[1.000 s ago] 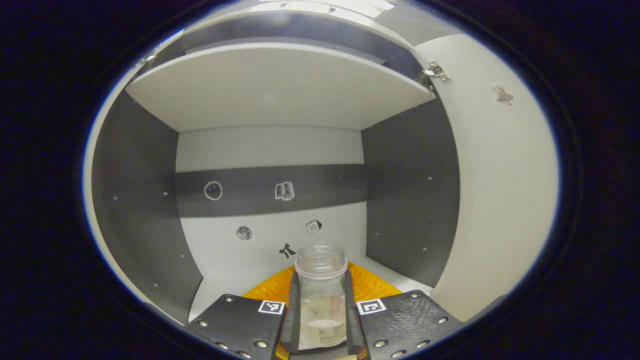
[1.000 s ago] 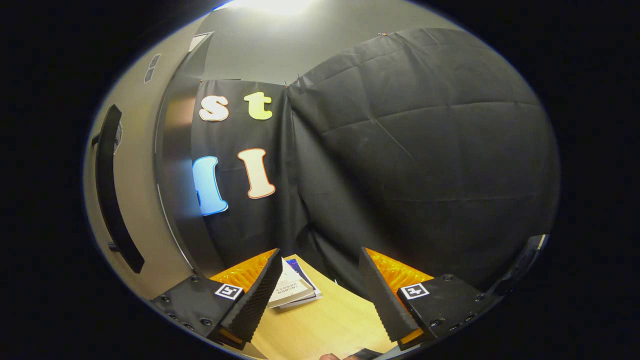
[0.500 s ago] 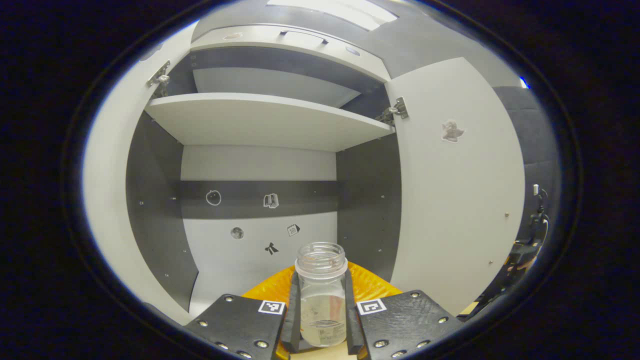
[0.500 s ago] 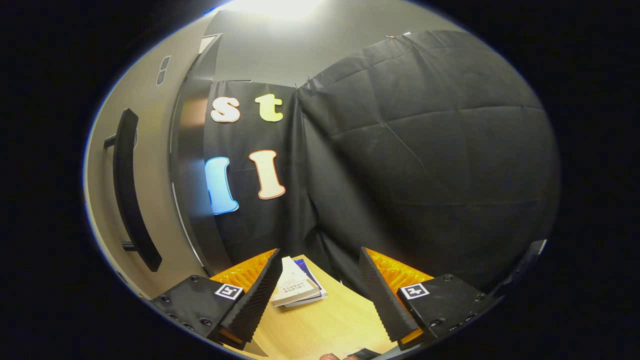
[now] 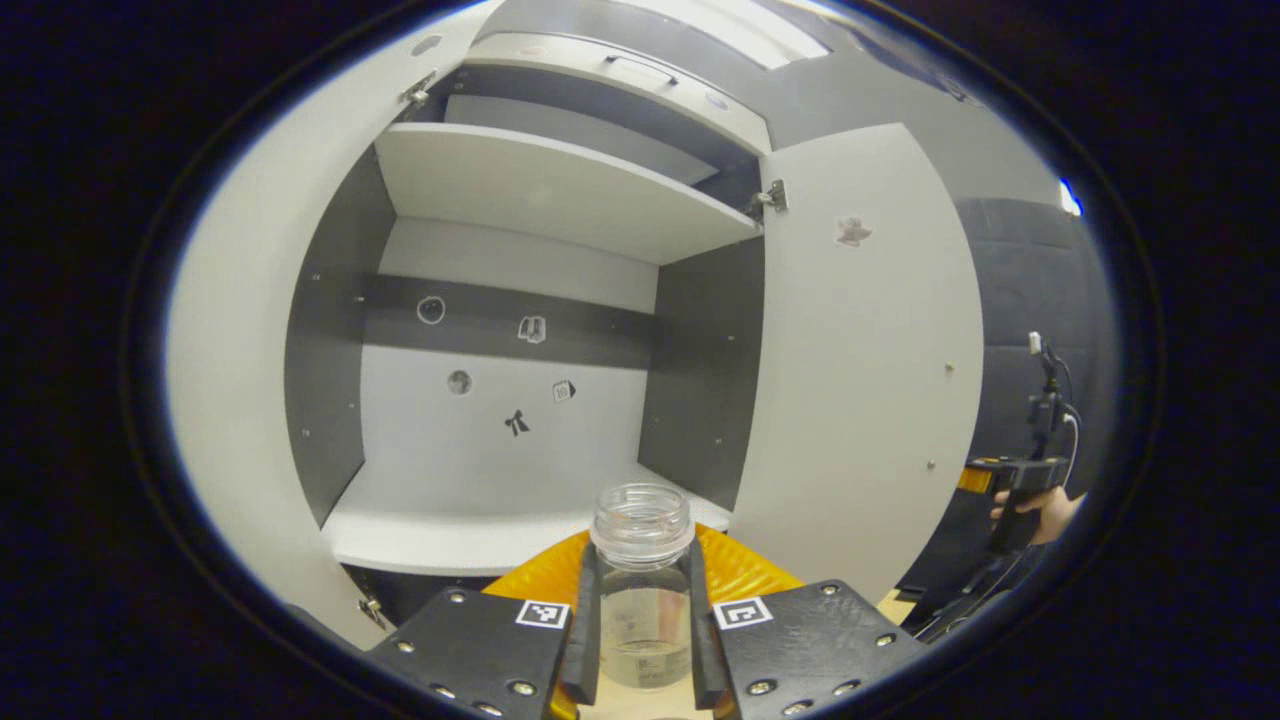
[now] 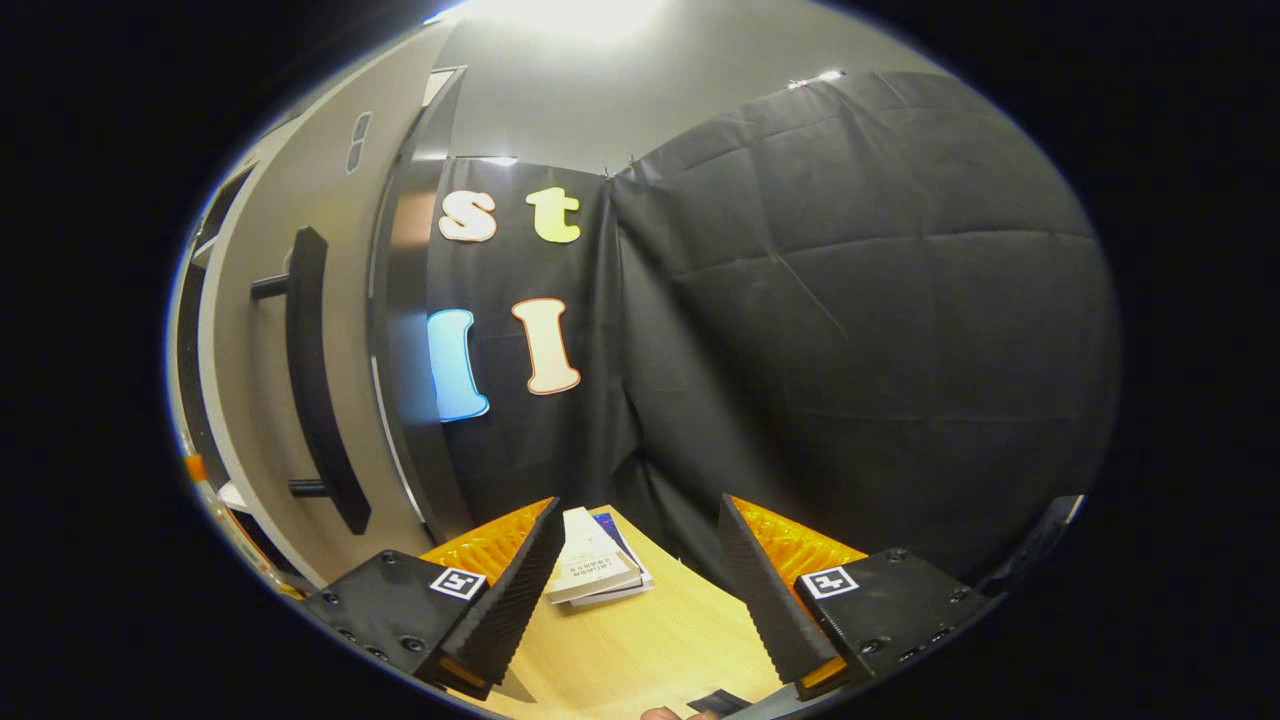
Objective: Grasp the bottle in the cabinet with the left hand and place it on the coaster, then close the right door with the right hand and the left door with the left hand.
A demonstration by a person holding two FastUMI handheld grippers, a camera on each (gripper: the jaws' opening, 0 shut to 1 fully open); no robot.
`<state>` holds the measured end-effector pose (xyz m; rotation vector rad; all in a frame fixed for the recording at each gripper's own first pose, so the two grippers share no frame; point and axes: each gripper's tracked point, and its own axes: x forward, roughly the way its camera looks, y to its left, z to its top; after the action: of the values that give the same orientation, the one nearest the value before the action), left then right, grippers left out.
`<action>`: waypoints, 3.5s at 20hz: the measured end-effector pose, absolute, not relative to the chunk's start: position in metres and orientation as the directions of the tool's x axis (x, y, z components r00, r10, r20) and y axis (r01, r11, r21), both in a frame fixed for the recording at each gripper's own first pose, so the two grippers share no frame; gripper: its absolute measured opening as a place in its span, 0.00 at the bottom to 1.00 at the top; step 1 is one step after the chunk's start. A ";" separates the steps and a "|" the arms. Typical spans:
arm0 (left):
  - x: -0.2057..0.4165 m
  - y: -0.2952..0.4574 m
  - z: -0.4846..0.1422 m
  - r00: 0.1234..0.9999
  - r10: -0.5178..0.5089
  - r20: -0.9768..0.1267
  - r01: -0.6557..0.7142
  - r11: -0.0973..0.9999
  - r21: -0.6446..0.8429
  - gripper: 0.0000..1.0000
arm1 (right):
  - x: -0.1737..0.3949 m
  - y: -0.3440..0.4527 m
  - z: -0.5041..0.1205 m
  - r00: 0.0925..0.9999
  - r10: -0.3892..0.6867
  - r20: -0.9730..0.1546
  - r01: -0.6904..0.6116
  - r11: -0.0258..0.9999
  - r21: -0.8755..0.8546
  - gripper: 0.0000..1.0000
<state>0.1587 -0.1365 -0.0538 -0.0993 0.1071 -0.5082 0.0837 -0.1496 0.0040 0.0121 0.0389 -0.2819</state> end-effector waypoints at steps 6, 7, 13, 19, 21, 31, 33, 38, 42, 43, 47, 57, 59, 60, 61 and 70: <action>0.125 -0.137 -0.143 0.833 -0.531 -0.154 0.506 0.845 -0.175 0.37 | 0.049 -0.139 0.006 0.954 -0.294 -0.054 0.293 0.956 -0.010 0.98; 0.121 -0.137 -0.156 0.831 -0.532 -0.161 0.507 0.844 -0.174 0.37 | 0.044 -0.136 0.004 0.954 -0.294 -0.057 0.293 0.956 -0.020 0.96; 0.082 -0.163 -0.234 0.789 -0.588 -0.180 0.546 0.804 -0.233 0.39 | 0.018 -0.134 0.009 0.952 -0.302 -0.052 0.299 0.952 -0.060 0.96; 0.072 -0.176 -0.292 0.806 -0.550 -0.221 0.528 0.835 -0.152 0.39 | -0.004 -0.139 0.000 0.950 -0.298 -0.089 0.289 0.952 -0.102 0.98; 0.074 -0.175 -0.303 0.821 -0.527 -0.219 0.514 0.850 -0.114 0.38 | -0.018 -0.149 0.000 0.940 -0.328 -0.092 0.313 0.939 -0.144 0.96; 0.063 -0.176 -0.327 0.824 -0.509 -0.250 0.507 0.859 -0.077 0.45 | -0.042 -0.146 -0.007 0.931 -0.347 -0.113 0.336 0.936 -0.104 0.98; 0.058 -0.176 -0.326 0.821 -0.509 -0.257 0.507 0.858 -0.078 0.45 | -0.042 -0.146 -0.010 0.930 -0.345 -0.124 0.335 0.937 -0.099 0.98; 0.050 -0.175 -0.309 0.825 -0.495 -0.274 0.498 0.865 -0.062 0.96 | -0.034 -0.164 -0.006 0.929 -0.353 -0.115 0.344 0.935 -0.089 0.98; 0.025 -0.156 -0.280 0.866 -0.403 -0.297 0.408 0.912 -0.047 0.95 | 0.010 -0.167 -0.005 0.948 -0.299 -0.106 0.293 0.953 -0.074 0.96; 0.014 -0.149 -0.275 0.878 -0.360 -0.316 0.364 0.930 -0.047 0.96 | 0.021 -0.170 -0.003 0.954 -0.280 -0.104 0.274 0.960 -0.065 0.96; -0.020 -0.127 -0.232 0.926 -0.208 -0.314 0.208 0.977 -0.034 0.95 | 0.062 -0.168 0.014 0.981 -0.187 -0.052 0.184 0.981 -0.065 0.98; -0.017 -0.108 -0.071 0.988 0.056 -0.146 -0.061 0.998 -0.028 0.96 | 0.117 -0.140 0.056 0.995 0.100 -0.007 -0.101 0.992 -0.071 0.99; -0.008 -0.105 -0.052 0.985 0.102 -0.139 -0.106 0.994 -0.025 0.95 | 0.119 -0.135 0.059 0.989 0.150 -0.001 -0.149 0.987 -0.056 1.00; -0.004 -0.105 -0.042 0.983 0.126 -0.132 -0.130 0.991 -0.017 0.95 | 0.122 -0.131 0.064 0.983 0.183 0.008 -0.182 0.982 -0.052 0.99; 0.001 -0.103 -0.034 0.980 0.153 -0.127 -0.155 0.988 -0.005 0.96 | 0.126 -0.125 0.067 0.974 0.226 0.015 -0.225 0.973 -0.058 0.98; 0.005 -0.098 0.030 0.976 0.199 -0.090 -0.202 0.979 -0.025 0.95 | 0.136 -0.104 0.096 0.933 0.359 0.018 -0.358 0.933 -0.024 0.96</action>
<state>0.0052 -0.0977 0.0304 -0.0343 0.0869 0.2019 0.1364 -0.1040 0.0958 -0.0202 -0.0220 0.3667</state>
